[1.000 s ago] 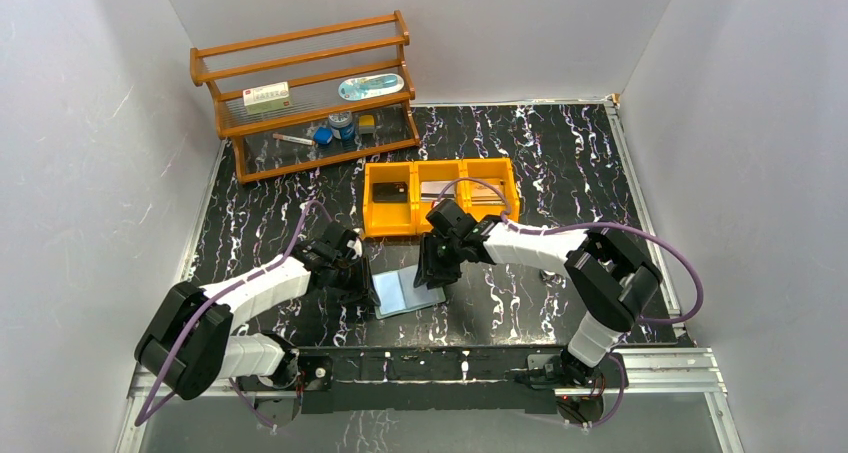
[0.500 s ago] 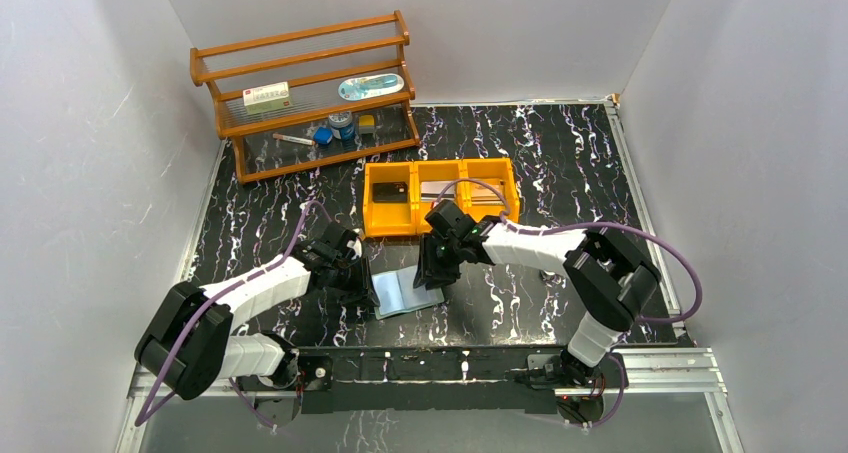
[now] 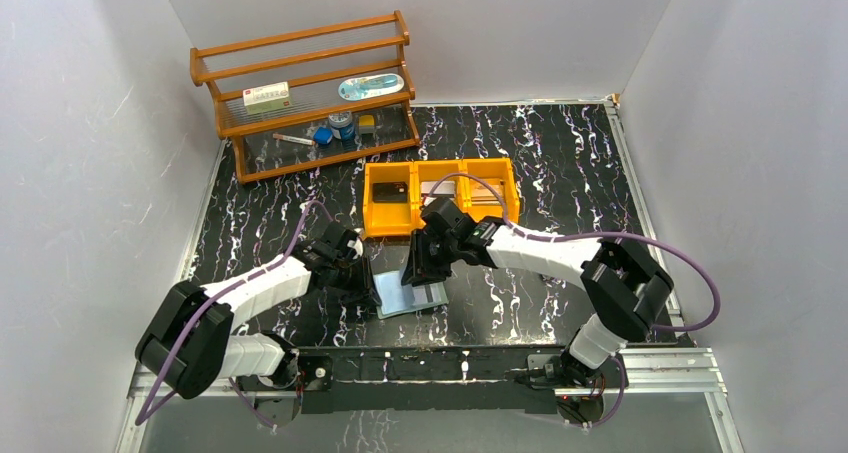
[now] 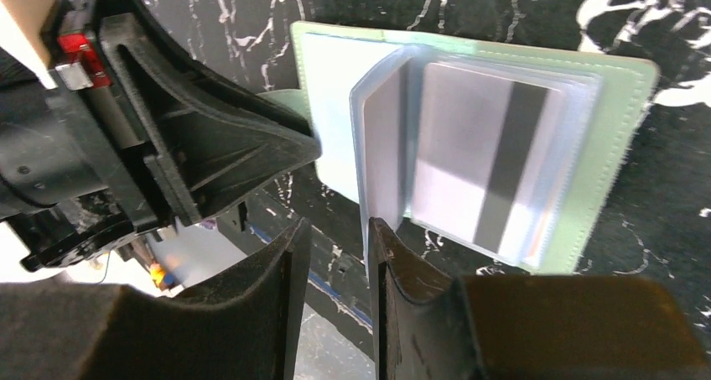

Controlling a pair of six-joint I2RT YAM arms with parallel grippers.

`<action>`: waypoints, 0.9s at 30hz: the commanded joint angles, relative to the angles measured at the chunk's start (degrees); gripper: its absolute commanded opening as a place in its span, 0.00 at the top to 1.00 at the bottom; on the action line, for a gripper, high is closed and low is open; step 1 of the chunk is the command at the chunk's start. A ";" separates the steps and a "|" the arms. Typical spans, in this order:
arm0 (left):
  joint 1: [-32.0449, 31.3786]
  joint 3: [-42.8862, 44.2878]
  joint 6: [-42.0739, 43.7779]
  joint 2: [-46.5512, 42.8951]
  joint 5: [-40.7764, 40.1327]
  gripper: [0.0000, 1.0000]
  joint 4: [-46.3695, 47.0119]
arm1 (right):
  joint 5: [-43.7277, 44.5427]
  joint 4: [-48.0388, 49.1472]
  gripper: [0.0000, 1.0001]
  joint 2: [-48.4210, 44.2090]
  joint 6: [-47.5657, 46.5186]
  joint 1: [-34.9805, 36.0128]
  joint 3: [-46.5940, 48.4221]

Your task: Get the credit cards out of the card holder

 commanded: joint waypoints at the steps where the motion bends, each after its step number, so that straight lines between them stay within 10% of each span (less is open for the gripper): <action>1: -0.20 1.06 0.03 0.24 2.43 0.81 0.70 | -4.29 5.26 0.61 0.82 0.42 0.45 2.15; 27: -0.15 4.71 -1.57 -11.07 -3.29 0.69 -2.86 | -2.55 5.31 0.54 4.98 -1.67 -1.95 1.58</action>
